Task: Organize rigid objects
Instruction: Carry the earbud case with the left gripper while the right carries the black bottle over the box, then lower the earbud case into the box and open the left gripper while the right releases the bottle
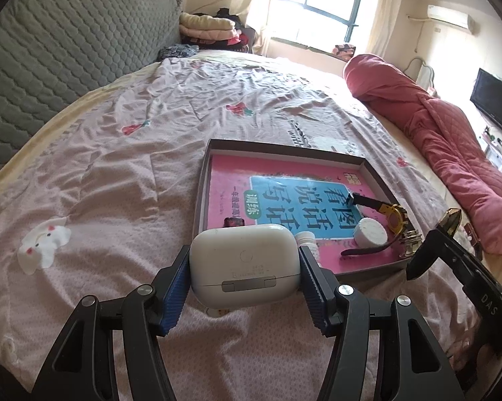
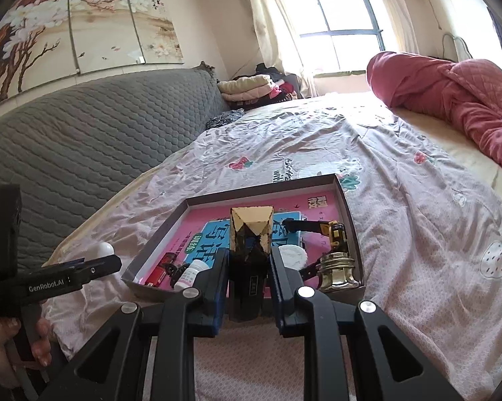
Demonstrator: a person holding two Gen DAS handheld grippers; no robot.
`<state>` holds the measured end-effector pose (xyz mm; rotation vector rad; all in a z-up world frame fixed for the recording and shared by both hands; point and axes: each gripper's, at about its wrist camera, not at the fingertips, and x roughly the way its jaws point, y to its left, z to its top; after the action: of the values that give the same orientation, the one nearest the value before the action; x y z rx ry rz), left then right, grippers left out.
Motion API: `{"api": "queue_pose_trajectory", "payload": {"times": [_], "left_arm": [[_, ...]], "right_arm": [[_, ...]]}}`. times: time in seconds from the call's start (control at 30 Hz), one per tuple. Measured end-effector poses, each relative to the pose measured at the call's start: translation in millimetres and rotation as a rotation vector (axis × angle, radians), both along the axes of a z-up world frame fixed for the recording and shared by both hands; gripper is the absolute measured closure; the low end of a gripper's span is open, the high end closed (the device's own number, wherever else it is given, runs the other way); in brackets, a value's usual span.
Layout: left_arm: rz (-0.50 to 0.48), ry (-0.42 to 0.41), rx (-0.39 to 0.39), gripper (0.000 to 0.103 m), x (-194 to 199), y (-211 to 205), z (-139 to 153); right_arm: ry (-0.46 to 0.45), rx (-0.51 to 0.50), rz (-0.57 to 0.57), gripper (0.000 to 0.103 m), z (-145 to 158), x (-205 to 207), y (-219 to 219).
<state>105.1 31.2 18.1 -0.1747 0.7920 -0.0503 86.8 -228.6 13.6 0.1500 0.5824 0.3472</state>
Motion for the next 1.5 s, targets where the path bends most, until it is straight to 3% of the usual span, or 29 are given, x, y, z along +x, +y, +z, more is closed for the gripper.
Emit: {"api": "queue_pose_trajectory", "payload": {"times": [0.93, 1.5], "left_arm": [[0.022, 0.030, 0.045, 0.040, 42.1, -5.2, -27.9], [0.027, 0.051, 0.058, 0.040, 52.7, -6.8, -45.8]], "right_arm": [[0.099, -0.040, 0.025, 0.080, -40.9, 43.7, 10.4], [0.060, -0.153, 0.019, 0.080, -53.3, 54.3, 24.7]]}}
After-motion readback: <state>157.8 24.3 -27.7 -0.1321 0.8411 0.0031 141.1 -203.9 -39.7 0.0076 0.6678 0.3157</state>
